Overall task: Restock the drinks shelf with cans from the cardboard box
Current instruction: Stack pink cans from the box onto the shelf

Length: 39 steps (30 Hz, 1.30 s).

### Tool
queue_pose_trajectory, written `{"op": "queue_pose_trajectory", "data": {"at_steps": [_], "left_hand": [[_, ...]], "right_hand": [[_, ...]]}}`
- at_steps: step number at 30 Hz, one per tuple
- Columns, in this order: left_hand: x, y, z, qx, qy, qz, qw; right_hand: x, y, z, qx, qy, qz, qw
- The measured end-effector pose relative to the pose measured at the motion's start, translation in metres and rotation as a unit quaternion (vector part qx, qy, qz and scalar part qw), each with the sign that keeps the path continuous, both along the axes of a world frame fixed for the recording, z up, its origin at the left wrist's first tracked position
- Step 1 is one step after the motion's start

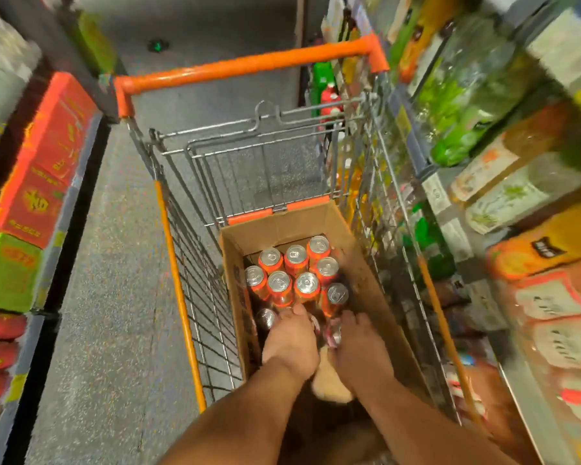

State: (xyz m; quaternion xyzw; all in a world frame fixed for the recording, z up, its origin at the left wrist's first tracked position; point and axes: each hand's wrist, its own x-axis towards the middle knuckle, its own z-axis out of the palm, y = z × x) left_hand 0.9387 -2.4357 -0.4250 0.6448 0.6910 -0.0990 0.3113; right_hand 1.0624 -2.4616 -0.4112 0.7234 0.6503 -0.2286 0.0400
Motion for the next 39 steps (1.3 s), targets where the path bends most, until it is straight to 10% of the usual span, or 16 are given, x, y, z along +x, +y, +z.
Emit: {"op": "queue_pose_trajectory", "data": {"at_steps": [11,30,39], "left_hand": [[-0.019,-0.036,0.2,0.161,-0.311,-0.116,0.93],[0.184,-0.308,0.566,0.081,-0.737,-0.361,0.566],[0.274,-0.436,0.672,0.003,-0.769,-0.395,0.502]], "right_hand": [[-0.024,-0.095,0.206,0.275,0.138,-0.417,0.855],[0.073,-0.451,0.565,0.608,0.02,-0.524,0.596],[0.143,-0.587,0.658,0.666,-0.031,-0.522,0.532]]}}
